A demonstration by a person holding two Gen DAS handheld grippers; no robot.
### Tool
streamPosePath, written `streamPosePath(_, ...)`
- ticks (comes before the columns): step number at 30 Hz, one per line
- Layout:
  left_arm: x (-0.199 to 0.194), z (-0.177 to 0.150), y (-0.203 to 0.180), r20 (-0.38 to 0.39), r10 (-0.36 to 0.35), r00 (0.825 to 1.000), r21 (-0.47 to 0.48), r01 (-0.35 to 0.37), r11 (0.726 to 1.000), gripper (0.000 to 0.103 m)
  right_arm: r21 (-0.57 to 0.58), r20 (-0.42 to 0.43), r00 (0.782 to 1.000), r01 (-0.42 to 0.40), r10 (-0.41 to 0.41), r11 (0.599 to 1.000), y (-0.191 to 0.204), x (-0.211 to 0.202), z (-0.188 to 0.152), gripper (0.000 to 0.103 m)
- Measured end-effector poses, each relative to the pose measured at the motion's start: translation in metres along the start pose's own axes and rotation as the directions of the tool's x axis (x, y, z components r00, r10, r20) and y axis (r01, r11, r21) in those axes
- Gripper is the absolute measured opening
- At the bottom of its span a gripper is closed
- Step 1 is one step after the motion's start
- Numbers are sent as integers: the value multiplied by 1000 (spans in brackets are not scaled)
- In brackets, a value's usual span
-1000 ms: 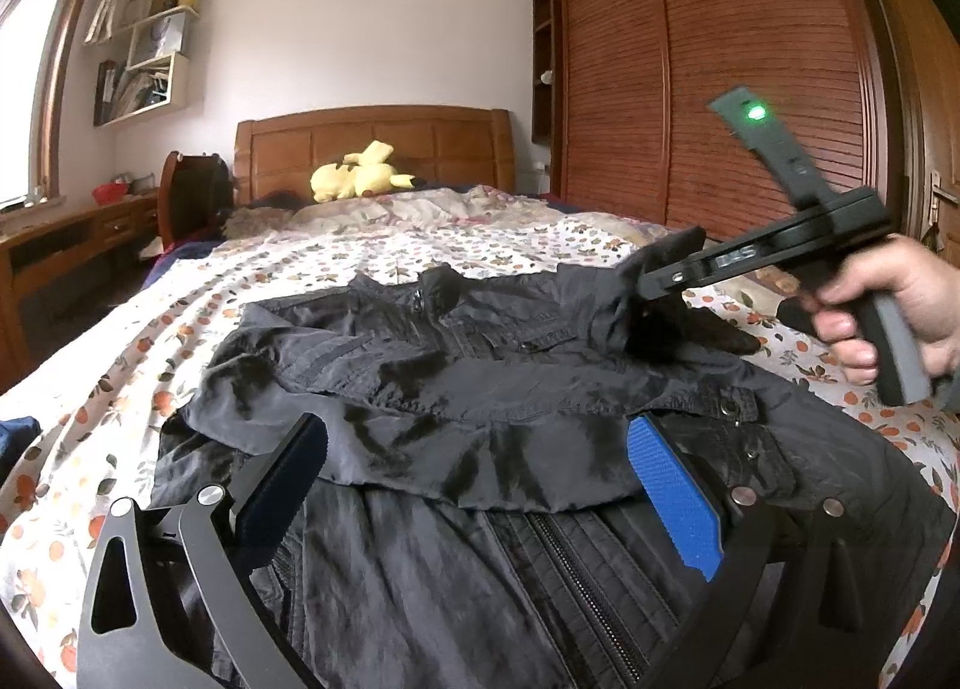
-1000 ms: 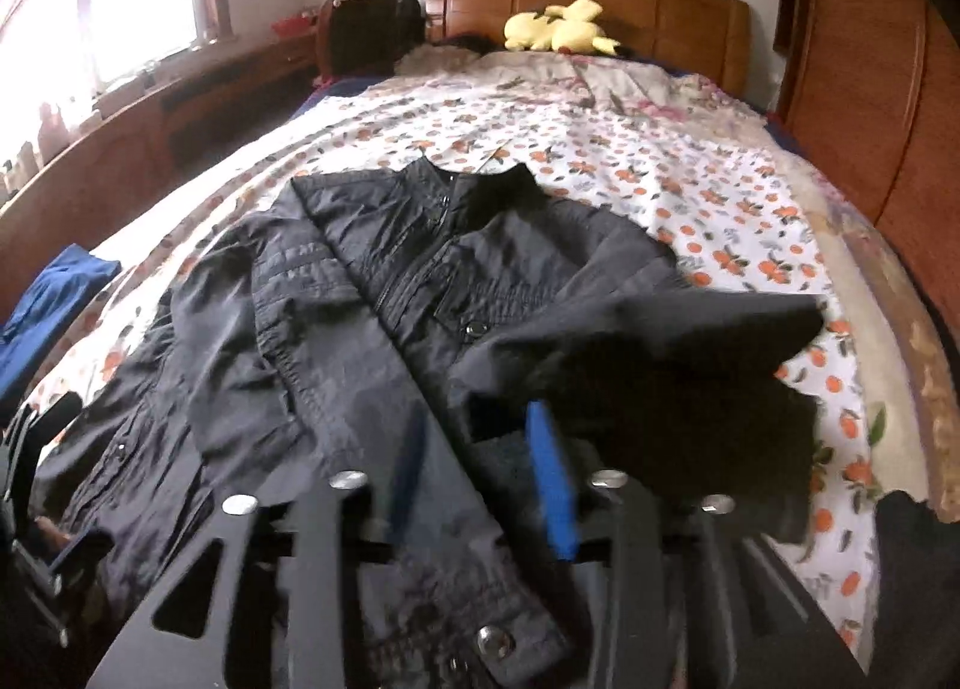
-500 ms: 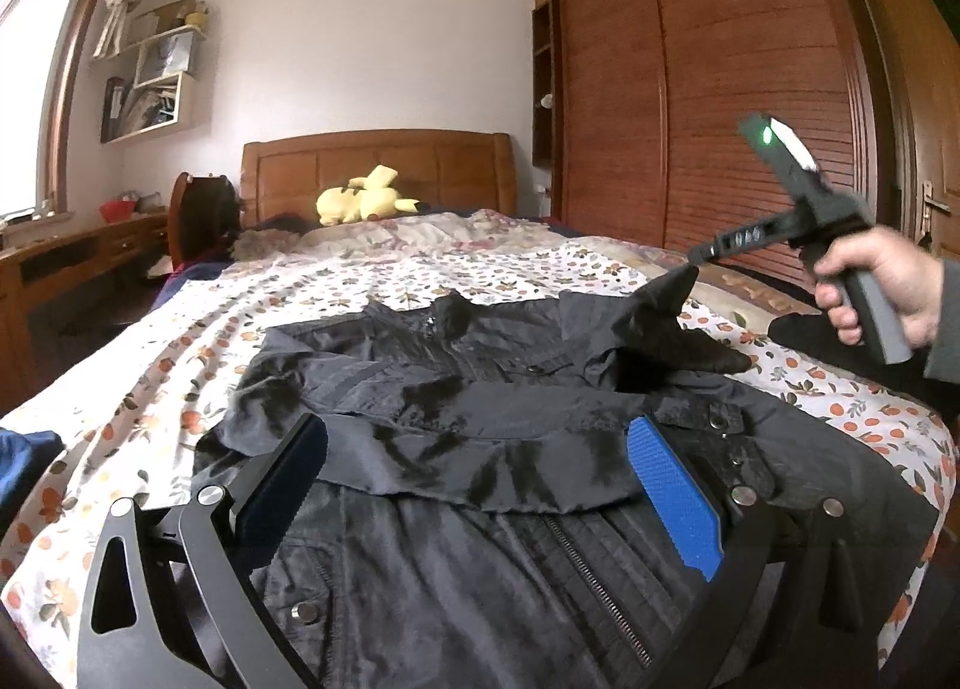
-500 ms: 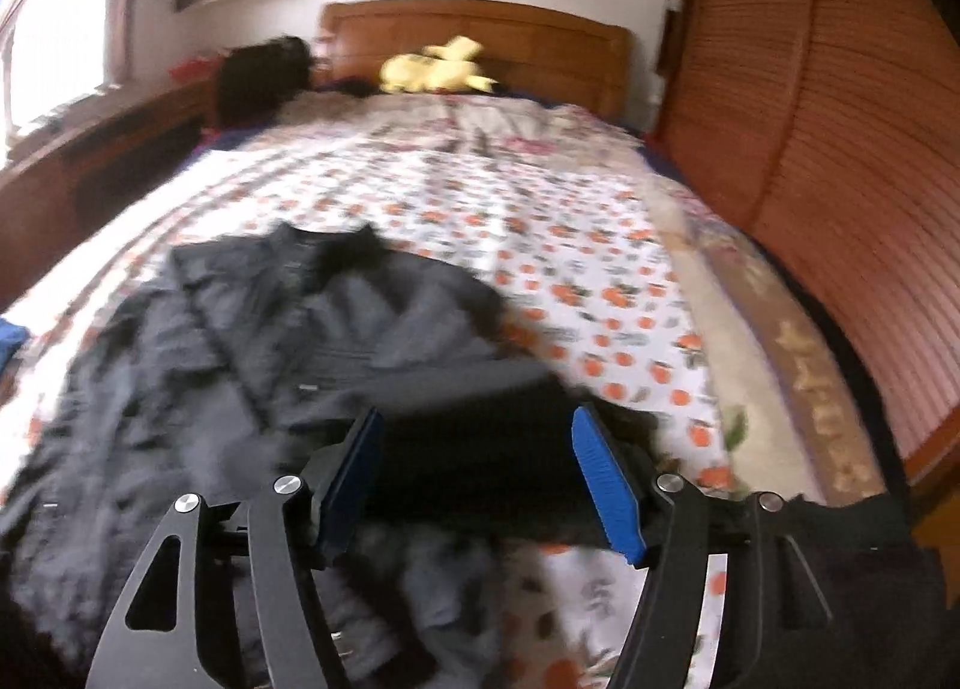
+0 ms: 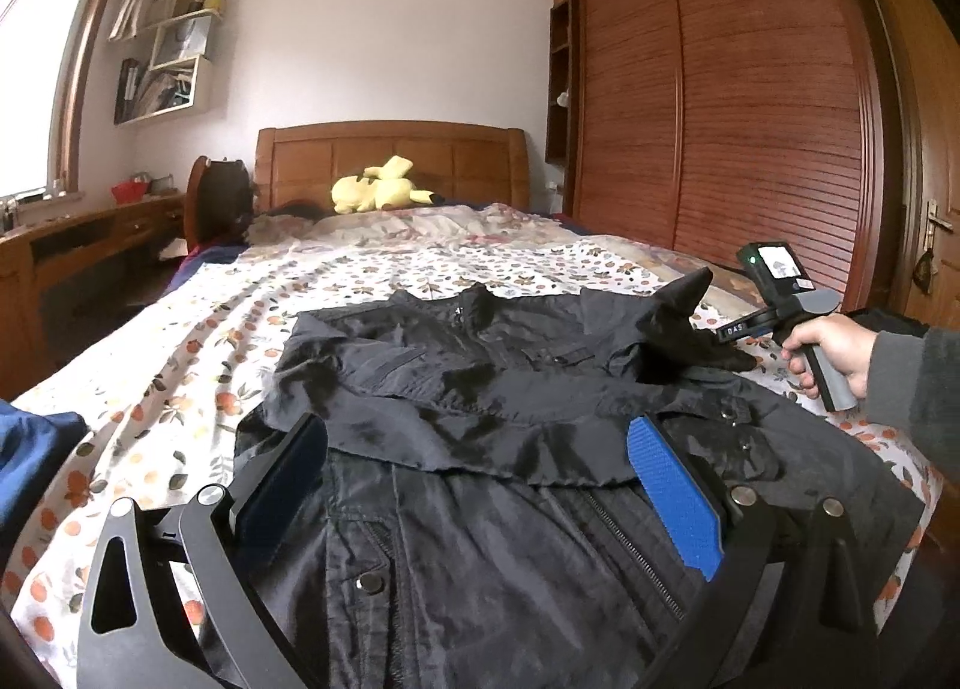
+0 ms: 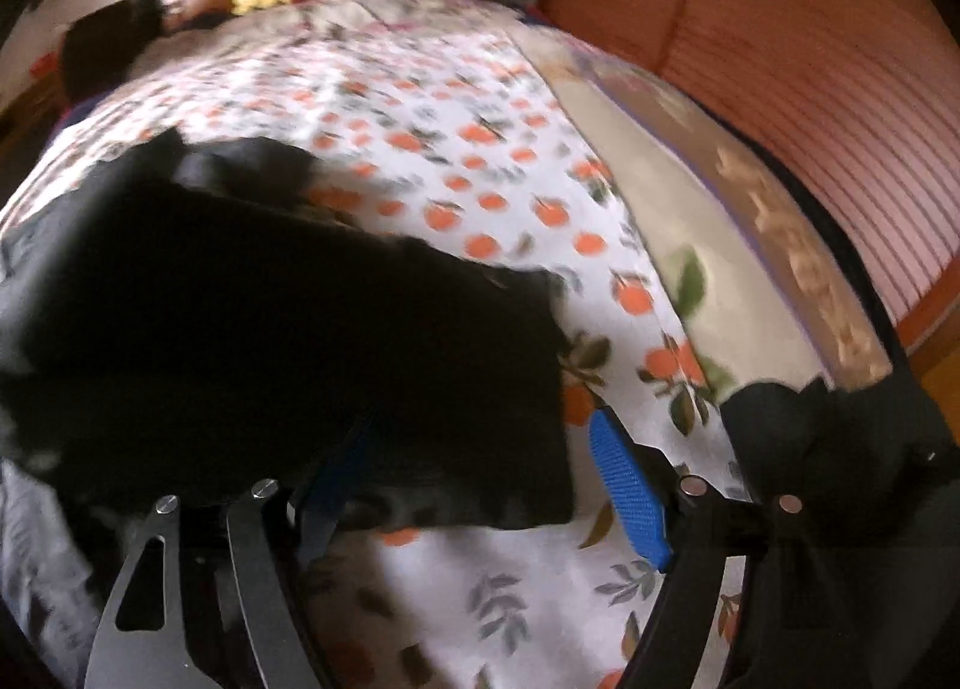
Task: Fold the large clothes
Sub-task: 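Fold the held side edge over the jacket body with the right tool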
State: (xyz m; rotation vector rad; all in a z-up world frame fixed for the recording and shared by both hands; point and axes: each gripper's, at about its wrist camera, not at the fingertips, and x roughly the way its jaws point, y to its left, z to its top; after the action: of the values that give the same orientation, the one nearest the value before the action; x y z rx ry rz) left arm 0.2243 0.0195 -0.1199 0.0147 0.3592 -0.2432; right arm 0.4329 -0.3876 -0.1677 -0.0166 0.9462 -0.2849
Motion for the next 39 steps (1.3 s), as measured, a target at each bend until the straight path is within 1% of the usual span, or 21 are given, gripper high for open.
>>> streamPosePath(1, 0, -1, 0, -2, 3, 1000, 5, -3, 1000, 101, 22, -20, 1000, 0, 1, 1000, -5, 6, -1, 73)
streamPosePath(4, 2, -2, 1, -11, 6, 1000, 8, -6, 1000, 101, 71, -65, 997, -39, 44, 997, -11, 19, -5, 73)
streamPosePath(5, 2, -3, 1, -14, 6, 1000, 8, -6, 1000, 101, 75, -72, 996, -47, 53, 996, -11, 20, -6, 71)
streamPosePath(6, 3, -3, 1, -15, 6, 1000, 9, -6, 1000, 101, 78, -79, 994, -69, 75, 995, -11, 21, -8, 64)
streamPosePath(7, 4, -3, 0, -16, 6, 1000, 9, -6, 1000, 101, 83, -85, 991, -97, 104, 992, -10, 20, -9, 50)
streamPosePath(8, 4, -3, 0, -15, 6, 1000, 10, -5, 1000, 101, 79, -87, 990, -104, 111, 991, -8, 19, -10, 29)
streamPosePath(9, 4, -2, 0, -15, 6, 1000, 13, -6, 1000, 101, 49, -79, 989, -123, 126, 991, -4, 14, -10, 18)
streamPosePath(10, 5, -2, -2, -15, 8, 1000, 17, -8, 1000, 101, 10, -59, 989, -134, 134, 991, 1, 6, -9, 15)
streamPosePath(11, 6, -3, -3, -15, 9, 1000, 22, -9, 1000, 101, -16, -20, 992, -128, 128, 992, 5, -6, -7, 14)
streamPosePath(13, 7, -4, -6, -18, 13, 1000, 34, -13, 999, 101, -33, 47, 988, -148, 150, 988, 11, -30, -5, 13)
streamPosePath(15, 7, -5, -8, -20, 16, 1000, 43, -15, 999, 101, -62, 118, 978, -166, 172, 984, 20, -60, -1, 12)
streamPosePath(17, 7, -6, -9, -23, 16, 1000, 46, -15, 999, 101, -95, 165, 966, -183, 197, 979, 30, -84, 3, 9)
streamPosePath(19, 5, -7, -9, -26, 16, 1000, 46, -15, 999, 101, -135, 221, 947, -206, 232, 969, 44, -117, 4, 9)
streamPosePath(20, 3, -7, -9, -27, 16, 1000, 46, -15, 999, 101, -149, 236, 940, -215, 246, 965, 50, -127, 5, 9)
streamPosePath(23, -3, -8, -7, -23, 19, 1000, 46, -18, 999, 101, -217, 280, 908, -256, 312, 942, 73, -168, 5, 9)
streamPosePath(26, -10, -9, -4, -16, 24, 1000, 47, -23, 999, 101, -270, 293, 885, -286, 362, 919, 94, -193, 3, 8)
streamPosePath(29, -15, -9, 2, -12, 29, 999, 38, -29, 999, 101, -339, 293, 856, -323, 426, 883, 127, -219, -5, 8)
streamPosePath(32, -19, -9, 7, -11, 34, 999, 24, -34, 999, 101, -398, 276, 833, -355, 479, 846, 154, -236, -18, 8)
streamPosePath(35, -23, -8, 12, -10, 37, 999, 10, -37, 999, 101, -442, 244, 822, -378, 514, 813, 180, -239, -29, 8)
streamPosePath(39, -26, -9, 16, -10, 45, 999, 8, -45, 999, 101, -453, 198, 820, -409, 537, 792, 199, -232, -42, 8)
